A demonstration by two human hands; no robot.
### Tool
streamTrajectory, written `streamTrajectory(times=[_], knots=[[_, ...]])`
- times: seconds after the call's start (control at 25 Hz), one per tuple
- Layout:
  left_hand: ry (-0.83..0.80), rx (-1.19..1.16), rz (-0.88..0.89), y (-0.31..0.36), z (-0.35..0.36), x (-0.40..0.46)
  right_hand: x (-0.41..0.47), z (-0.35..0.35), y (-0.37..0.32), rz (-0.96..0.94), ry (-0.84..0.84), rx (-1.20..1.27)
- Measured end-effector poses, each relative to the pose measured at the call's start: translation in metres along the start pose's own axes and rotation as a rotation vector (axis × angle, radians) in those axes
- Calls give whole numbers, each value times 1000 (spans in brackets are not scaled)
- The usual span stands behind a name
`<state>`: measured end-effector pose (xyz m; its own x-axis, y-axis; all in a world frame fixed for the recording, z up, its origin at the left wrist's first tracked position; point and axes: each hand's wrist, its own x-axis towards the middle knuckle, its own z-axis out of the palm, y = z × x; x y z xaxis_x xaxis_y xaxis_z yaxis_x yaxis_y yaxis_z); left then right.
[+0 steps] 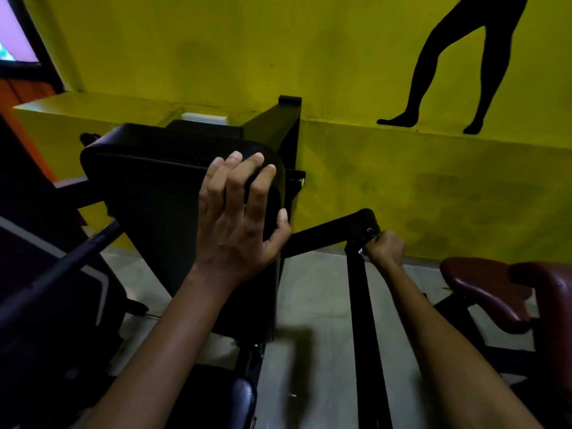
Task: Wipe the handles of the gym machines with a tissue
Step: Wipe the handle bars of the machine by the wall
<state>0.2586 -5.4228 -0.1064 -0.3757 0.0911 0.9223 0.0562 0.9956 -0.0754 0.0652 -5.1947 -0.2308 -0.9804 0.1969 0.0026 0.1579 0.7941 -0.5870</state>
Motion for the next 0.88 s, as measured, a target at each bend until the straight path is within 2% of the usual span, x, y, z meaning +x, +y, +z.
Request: streamTrajectory(times=[0.08,0.16,0.24,0.28,0.36,0.4,0.6,0.76,0.88], knots=[[5,5,3,0,1,0,-5,-1,-7,-152,63,-69],[1,3,4,0,0,0,-10,-5,-18,-463,89,-273],[-12,3,8,-1,-1,0,-15,-3,-23,-776,-24,-542],[-17,8,13,0,-1,0,-19,-1,-23,-864,-125,-662],[-19,19,28,-1,-2,0,-27,3,-18,-928,-273,-871],[-22,19,35,-2,-3,0,-32,4,-16,-935,-296,-950],[-27,20,63,-6,-3,0,-51,-4,-22,-1018,-296,-1171],[-40,16,73,-6,-7,1,-78,-19,-16,-1087,-362,-1198],[-67,18,79,-7,-9,1,-100,-32,-2,-1094,-391,-1047]])
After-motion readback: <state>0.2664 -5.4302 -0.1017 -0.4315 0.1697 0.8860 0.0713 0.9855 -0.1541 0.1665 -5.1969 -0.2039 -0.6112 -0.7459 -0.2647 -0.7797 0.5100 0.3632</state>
